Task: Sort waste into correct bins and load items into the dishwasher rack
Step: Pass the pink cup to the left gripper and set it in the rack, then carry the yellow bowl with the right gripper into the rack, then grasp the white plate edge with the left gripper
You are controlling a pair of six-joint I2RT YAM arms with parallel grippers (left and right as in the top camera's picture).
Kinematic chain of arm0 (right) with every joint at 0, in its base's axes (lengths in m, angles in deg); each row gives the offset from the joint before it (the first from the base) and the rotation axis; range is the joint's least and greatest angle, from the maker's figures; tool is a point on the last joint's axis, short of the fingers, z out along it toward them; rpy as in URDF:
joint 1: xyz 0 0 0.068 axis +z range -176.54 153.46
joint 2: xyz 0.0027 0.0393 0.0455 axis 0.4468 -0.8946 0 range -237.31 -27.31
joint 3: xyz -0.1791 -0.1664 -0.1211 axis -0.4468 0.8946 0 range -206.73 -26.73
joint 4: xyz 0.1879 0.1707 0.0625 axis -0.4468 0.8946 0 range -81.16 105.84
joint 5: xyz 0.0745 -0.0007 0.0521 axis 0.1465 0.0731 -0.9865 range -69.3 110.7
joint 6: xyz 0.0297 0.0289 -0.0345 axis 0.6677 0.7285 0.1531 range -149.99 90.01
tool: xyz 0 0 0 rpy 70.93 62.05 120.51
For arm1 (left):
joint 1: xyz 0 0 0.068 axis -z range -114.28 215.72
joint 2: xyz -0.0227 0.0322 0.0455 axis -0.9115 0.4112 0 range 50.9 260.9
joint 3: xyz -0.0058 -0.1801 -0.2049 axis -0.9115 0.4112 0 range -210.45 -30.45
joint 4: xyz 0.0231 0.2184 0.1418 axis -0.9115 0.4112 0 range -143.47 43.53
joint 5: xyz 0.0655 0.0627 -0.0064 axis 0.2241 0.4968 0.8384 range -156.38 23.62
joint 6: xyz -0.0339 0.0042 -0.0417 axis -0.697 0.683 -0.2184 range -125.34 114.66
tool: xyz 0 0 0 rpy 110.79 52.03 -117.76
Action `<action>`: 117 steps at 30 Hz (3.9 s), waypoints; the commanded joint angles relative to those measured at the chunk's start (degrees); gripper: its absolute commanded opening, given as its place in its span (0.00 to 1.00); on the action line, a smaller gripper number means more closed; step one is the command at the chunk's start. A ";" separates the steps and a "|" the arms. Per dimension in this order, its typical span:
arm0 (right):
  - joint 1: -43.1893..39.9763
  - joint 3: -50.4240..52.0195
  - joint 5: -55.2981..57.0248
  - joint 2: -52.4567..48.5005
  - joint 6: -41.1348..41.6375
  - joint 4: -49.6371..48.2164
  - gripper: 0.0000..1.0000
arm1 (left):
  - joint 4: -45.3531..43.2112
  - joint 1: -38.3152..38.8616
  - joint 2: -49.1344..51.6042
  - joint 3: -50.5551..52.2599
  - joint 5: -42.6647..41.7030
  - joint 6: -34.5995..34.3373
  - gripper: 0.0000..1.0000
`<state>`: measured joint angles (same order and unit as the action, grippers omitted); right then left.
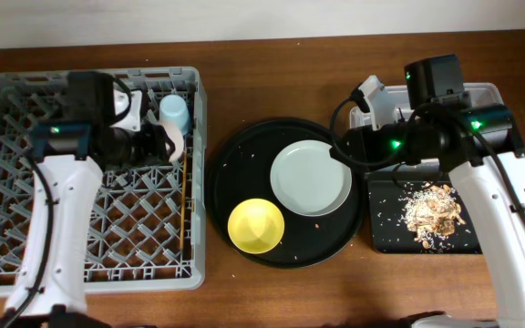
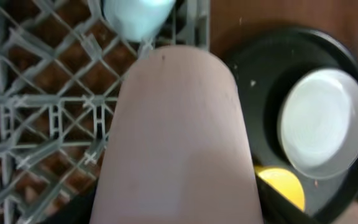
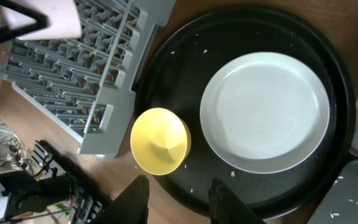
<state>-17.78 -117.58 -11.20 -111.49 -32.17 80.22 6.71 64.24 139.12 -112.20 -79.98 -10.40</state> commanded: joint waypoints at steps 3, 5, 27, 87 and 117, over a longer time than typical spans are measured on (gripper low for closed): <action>-0.11 1.01 1.11 0.28 -0.66 -0.04 0.34 | -8.85 -0.17 -0.44 7.76 3.39 -3.13 0.35; -0.11 1.64 1.14 0.28 -0.66 -0.17 0.34 | -11.34 -0.17 -0.44 9.73 3.39 -3.13 0.35; 19.74 2.99 2.21 -0.20 -0.26 -1.40 0.66 | -1.40 -3.10 -24.50 -3.32 6.82 -9.92 0.99; 34.51 -6.05 -24.00 -38.99 41.59 -60.15 0.17 | 17.09 -3.10 -30.97 -3.30 19.45 -13.33 0.99; -6.97 -22.58 44.59 -21.35 11.82 5.14 0.99 | 14.08 -3.10 -30.97 -3.30 19.37 -13.38 0.99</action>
<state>-22.05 -140.00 30.17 -132.04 -19.86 85.11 23.45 61.25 108.37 -115.09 -60.35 -23.38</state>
